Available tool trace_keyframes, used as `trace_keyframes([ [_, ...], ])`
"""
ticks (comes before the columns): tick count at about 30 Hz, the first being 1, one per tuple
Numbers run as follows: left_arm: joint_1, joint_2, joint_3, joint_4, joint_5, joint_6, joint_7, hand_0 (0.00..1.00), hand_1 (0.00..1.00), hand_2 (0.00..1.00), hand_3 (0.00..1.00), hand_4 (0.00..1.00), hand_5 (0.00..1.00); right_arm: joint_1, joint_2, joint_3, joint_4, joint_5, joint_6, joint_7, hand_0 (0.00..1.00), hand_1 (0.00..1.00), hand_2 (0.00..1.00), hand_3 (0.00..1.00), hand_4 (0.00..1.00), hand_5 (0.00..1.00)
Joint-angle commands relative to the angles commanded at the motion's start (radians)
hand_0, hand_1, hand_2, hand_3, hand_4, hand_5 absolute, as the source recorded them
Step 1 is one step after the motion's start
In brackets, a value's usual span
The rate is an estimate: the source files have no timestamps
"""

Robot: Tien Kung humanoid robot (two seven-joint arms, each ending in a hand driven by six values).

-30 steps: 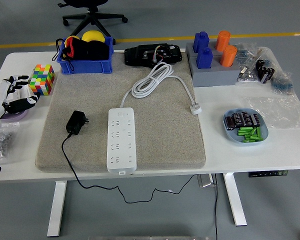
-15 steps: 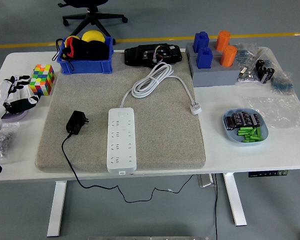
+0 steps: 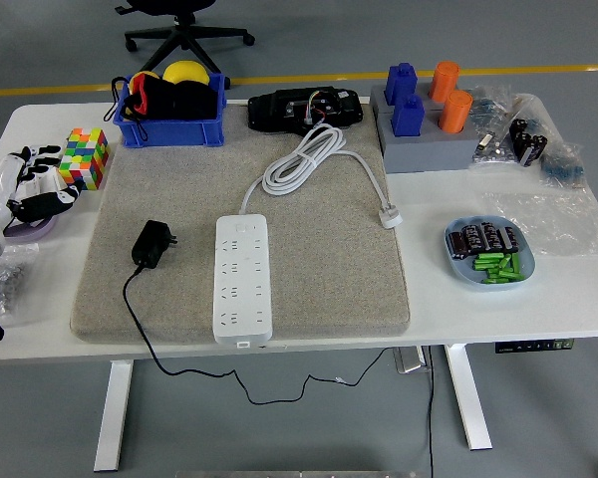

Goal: Pull the plug out,throw it away,press the button

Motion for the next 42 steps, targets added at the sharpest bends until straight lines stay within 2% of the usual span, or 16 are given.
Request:
trace_keyframes([
  [42,0.009,0.002,-0.005,-0.014,0.001,0.0,-0.001,0.823,0.807,0.775,0.805,0.717,0.209,-0.008,0.004,0.008,0.0,-0.002,0.001,0.002,0.804,0.696,0.684,0.667,0.769,0.659],
])
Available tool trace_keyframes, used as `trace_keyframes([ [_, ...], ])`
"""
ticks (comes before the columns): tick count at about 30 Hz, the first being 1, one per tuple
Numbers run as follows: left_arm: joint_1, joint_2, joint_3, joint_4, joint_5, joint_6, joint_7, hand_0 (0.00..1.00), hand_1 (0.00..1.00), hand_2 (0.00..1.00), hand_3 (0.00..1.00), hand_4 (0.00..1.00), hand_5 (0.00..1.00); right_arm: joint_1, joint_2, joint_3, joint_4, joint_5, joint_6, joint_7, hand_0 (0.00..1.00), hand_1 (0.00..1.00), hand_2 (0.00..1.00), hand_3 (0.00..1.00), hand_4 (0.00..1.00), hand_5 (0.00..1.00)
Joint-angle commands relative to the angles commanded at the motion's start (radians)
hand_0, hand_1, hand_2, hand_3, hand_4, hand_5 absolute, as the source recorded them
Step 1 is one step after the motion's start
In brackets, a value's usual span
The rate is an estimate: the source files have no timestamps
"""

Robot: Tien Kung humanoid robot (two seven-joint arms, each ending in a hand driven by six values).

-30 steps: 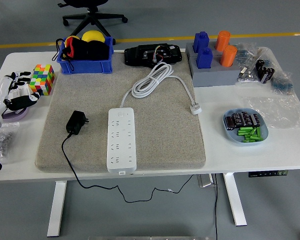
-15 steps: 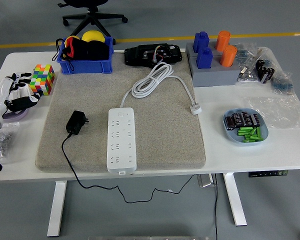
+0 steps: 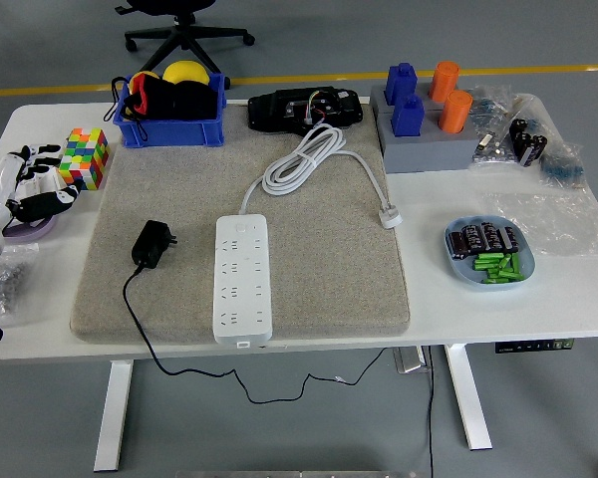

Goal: Pull the plug out,throw it away,press the button

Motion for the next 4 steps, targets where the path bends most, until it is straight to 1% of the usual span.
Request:
trace_keyframes([
  [4,-0.001,0.0,0.001,-0.001,0.0,0.001,-0.001,0.823,0.807,0.775,0.805,0.717,0.209,-0.001,0.001,0.002,0.0,-0.001,0.0,-0.001,0.804,0.696,0.684,0.667,0.769,0.659],
])
